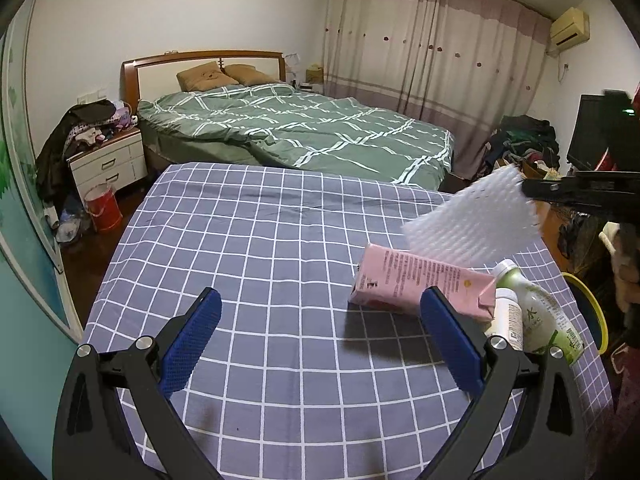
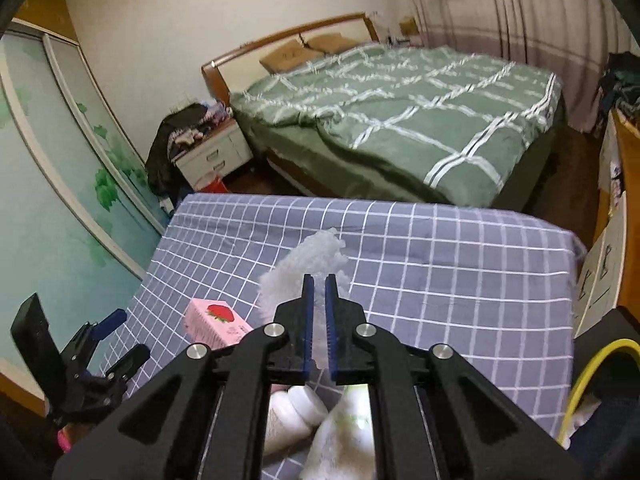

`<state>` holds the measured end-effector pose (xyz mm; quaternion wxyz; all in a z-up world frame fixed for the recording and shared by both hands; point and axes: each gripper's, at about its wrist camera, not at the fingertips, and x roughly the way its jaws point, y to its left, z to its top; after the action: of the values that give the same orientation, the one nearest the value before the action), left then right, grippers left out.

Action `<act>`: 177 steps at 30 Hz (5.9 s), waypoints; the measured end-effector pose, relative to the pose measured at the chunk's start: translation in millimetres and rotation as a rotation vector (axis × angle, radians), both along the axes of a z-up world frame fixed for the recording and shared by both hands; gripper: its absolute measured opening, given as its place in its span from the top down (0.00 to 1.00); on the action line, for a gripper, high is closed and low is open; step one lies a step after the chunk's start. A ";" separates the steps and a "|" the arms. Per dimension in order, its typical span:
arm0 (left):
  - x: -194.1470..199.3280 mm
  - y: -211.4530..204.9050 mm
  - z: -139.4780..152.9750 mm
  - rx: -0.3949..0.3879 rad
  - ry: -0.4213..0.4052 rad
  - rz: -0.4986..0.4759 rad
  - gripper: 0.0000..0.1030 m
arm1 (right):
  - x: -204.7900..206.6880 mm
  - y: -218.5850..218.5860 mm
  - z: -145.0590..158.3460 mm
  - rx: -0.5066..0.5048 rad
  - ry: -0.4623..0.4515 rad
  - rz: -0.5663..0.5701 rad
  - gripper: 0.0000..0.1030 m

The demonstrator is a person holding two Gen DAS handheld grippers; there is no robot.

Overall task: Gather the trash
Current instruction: 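Pinch the white foam net with the right gripper and lift it, then carry the foam net over the yellow bin and open the right gripper, then grasp the white pill bottle on the table with the left gripper, then carry the pill bottle over the yellow bin and open the left gripper, then grasp the green-labelled drink bottle with the right gripper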

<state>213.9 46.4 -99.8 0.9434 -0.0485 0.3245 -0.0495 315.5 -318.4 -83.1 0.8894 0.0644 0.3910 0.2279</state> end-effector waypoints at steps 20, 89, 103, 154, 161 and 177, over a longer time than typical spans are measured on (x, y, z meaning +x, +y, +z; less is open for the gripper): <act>-13.7 -22.7 3.6 -0.002 -0.048 -0.130 0.05 | -117.4 -141.7 38.8 0.077 -0.189 -0.277 0.95; 23.4 -168.5 -46.8 0.187 0.205 -0.527 0.55 | -171.5 -287.4 -93.2 0.126 0.033 -0.661 0.91; -18.1 -170.7 9.3 0.185 0.132 -0.491 0.55 | -177.9 -287.3 -98.2 0.163 0.023 -0.628 0.91; -9.4 -282.1 60.7 0.047 0.011 -0.543 0.17 | -211.6 -278.8 -102.6 0.040 -0.017 -0.631 0.83; -10.5 -164.5 66.0 0.039 -0.063 -0.323 0.14 | -191.6 -212.3 -91.7 -0.003 -0.016 -0.487 0.83; 2.3 -11.4 17.3 -0.008 -0.081 -0.041 0.13 | -169.1 -47.8 -59.7 -0.012 -0.088 -0.211 0.46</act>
<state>216.2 35.0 -82.5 0.9543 -0.0435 0.2869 -0.0721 146.4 -366.2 -142.7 0.9252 0.0897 0.3439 0.1334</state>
